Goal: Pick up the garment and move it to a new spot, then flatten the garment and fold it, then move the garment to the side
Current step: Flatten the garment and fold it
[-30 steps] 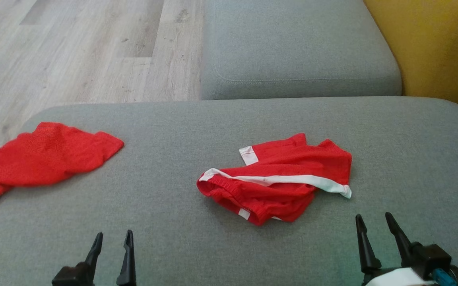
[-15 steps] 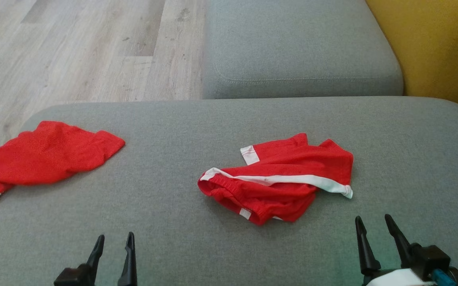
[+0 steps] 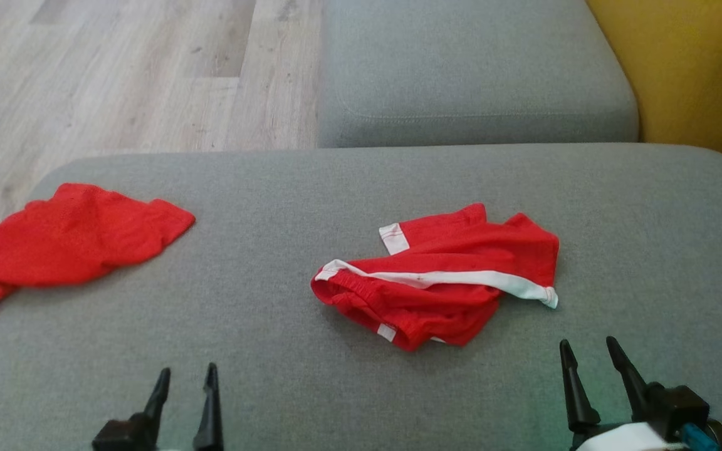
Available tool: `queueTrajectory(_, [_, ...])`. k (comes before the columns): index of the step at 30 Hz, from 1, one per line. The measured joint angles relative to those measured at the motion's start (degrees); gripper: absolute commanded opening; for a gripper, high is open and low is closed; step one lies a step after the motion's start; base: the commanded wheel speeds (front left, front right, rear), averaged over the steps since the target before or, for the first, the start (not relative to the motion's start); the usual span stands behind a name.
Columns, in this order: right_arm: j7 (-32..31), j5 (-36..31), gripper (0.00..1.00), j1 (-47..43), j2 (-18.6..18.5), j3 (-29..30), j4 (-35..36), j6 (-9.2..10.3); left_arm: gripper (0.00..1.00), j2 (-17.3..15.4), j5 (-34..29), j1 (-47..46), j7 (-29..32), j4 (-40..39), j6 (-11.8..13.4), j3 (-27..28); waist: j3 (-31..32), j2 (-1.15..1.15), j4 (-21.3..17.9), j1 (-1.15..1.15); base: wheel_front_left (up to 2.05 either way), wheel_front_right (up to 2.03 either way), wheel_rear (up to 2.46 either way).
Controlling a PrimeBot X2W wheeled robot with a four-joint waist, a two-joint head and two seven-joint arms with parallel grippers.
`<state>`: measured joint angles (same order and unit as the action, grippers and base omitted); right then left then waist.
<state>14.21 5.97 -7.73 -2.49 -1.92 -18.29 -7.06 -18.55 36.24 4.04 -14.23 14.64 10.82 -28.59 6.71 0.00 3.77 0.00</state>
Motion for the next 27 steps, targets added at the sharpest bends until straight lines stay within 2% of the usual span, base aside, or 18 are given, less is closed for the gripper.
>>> queueTrajectory(6, [0.0,-0.5,1.00,0.2,0.0,-0.2,0.3,0.00,1.00,2.2,-0.8,-3.6,2.8,-0.9,-0.5,-2.6,-1.2,0.00,-0.3,0.00,0.00,0.00,0.00])
queueTrajectory(13, [-0.2,-1.2,1.00,1.8,0.0,-1.9,1.0,0.00,1.00,9.2,-1.4,-14.6,7.0,0.3,-3.7,-7.6,-3.6,0.00,-1.5,0.00,0.00,0.00,0.00])
queueTrajectory(16, [-0.6,-1.5,1.00,3.0,0.0,-3.0,1.3,0.00,1.00,12.4,0.4,-17.3,8.7,3.4,-5.4,-8.8,-4.7,0.00,-2.7,0.01,0.00,0.00,0.00])
queueTrajectory(19, [-1.2,-2.1,1.00,3.7,0.0,-3.9,1.6,0.00,1.00,14.0,2.9,-19.8,10.1,9.7,-6.1,-9.0,-6.0,0.00,-5.0,0.01,0.00,0.00,0.00])
queueTrajectory(27, [-1.2,-2.5,1.00,4.6,0.0,-3.9,1.9,0.00,1.00,15.1,4.7,-24.2,9.1,19.4,-7.7,-8.9,-9.5,0.00,-8.8,0.01,0.00,0.00,0.00])
